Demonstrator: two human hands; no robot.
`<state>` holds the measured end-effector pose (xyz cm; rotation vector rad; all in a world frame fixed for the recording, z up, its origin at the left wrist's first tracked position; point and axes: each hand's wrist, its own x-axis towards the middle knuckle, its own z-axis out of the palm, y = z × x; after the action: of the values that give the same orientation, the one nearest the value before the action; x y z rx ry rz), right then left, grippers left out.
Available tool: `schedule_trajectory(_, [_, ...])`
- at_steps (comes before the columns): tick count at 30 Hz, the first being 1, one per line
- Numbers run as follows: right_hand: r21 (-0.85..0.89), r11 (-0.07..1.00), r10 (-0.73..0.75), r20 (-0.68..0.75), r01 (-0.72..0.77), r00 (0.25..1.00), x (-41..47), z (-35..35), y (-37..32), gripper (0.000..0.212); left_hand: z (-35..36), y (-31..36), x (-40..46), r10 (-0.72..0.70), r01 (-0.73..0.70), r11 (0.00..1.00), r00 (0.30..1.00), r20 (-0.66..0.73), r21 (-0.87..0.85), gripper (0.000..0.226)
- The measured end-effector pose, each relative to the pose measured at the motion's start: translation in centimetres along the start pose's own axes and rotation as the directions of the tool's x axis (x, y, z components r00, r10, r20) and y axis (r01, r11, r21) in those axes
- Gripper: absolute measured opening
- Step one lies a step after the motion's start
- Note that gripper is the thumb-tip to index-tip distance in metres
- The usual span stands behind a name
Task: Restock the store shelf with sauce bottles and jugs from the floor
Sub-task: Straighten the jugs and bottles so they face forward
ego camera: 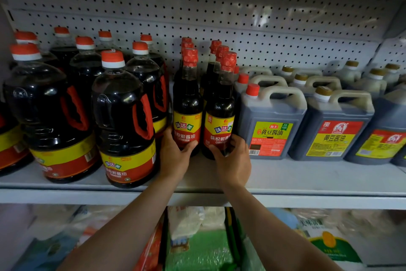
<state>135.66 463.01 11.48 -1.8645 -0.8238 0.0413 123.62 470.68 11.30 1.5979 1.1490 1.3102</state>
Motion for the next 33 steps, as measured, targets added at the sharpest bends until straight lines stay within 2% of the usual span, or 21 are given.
schedule_trajectory(10, [0.074, 0.997, -0.038, 0.057, 0.034, 0.998, 0.0, -0.6, 0.5, 0.056, -0.1, -0.1, -0.6, 0.024, -0.024, 0.998, 1.0, 0.002, 0.062, 0.081])
schedule_trajectory(13, [0.267, 0.963, 0.001, 0.077, -0.022, 0.997, -0.3, -1.4, 0.6, 0.04, -0.3, -0.1, -2.0, 0.058, -0.051, 0.996, 0.994, -0.093, 0.076, 0.074])
schedule_trajectory(16, [0.462, 0.876, 0.1, 0.111, -0.14, 0.989, -0.7, -1.9, 0.8, 0.048, -0.2, 0.6, -4.5, 0.137, -0.115, 0.985, 0.974, -0.182, 0.128, 0.044])
schedule_trajectory(18, [0.556, 0.809, 0.127, 0.15, -0.19, 0.981, -0.9, -2.3, 0.7, 0.043, 0.2, 1.5, -6.0, 0.159, -0.146, 0.979, 0.983, -0.087, 0.141, 0.029])
schedule_trajectory(20, [0.584, 0.791, 0.093, 0.179, -0.182, 0.979, -1.1, -2.7, 0.6, 0.037, 0.9, 2.2, -6.8, 0.117, -0.123, 0.987, 0.991, 0.063, 0.108, 0.034])
schedule_trajectory(23, [0.595, 0.787, 0.055, 0.196, -0.163, 0.979, -1.1, -2.9, 0.7, 0.037, 2.0, 3.1, -6.5, 0.025, -0.029, 0.999, 0.978, 0.209, 0.015, 0.045])
schedule_trajectory(26, [0.566, 0.809, 0.044, 0.207, -0.156, 0.977, -1.0, -2.6, 1.1, 0.037, 2.5, 3.4, -6.1, -0.019, 0.017, 1.0, 0.971, 0.239, 0.013, 0.05])
schedule_trajectory(33, [0.55, 0.82, 0.038, 0.222, -0.158, 0.974, -0.9, -2.6, 1.1, 0.032, 2.7, 3.1, -5.9, -0.015, -0.004, 0.997, 0.97, 0.242, 0.077, 0.05])
